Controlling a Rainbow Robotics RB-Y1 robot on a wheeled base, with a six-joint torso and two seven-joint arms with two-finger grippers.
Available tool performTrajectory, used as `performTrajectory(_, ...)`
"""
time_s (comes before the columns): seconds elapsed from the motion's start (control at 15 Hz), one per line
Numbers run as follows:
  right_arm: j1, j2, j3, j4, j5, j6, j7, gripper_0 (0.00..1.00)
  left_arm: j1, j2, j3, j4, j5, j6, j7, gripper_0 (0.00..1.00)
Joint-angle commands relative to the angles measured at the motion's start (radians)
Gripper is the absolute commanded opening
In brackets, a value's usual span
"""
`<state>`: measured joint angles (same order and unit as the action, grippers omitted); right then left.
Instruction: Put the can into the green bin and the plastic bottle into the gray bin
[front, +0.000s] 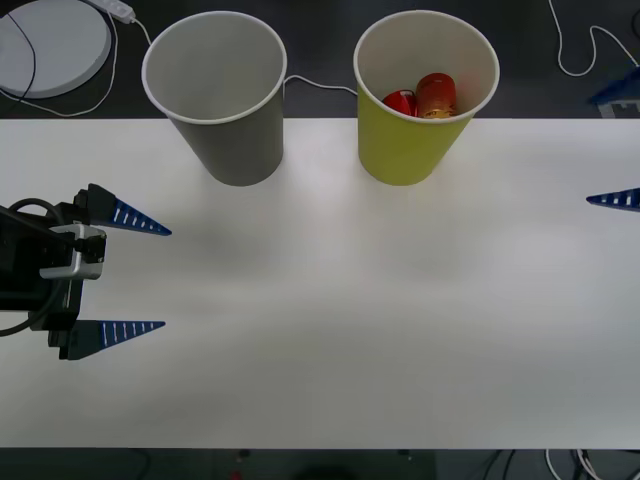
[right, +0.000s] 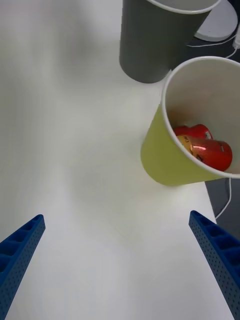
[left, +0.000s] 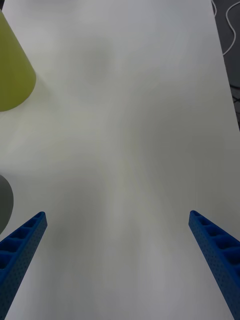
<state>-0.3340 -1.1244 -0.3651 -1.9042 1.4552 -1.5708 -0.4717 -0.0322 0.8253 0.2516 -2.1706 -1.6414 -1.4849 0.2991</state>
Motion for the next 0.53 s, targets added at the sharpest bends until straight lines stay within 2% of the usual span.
performTrajectory(0.07,0.125,0.0,-0.046,-0.013,-0.039,0.0,0.102,1.0,0.0,0.0,0.0,0.0,0.0,0.0,0.0,1.0)
performTrajectory(0.33,0.259,0.006,-0.092,-0.012,-0.072,0.0,0.228,1.0,0.0,0.0,0.0,0.0,0.0,0.0,0.0,1.0)
performTrajectory(0.53,0.352,0.046,-0.135,-0.013,-0.091,0.0,0.331,1.0,0.0,0.0,0.0,0.0,0.0,0.0,0.0,1.0)
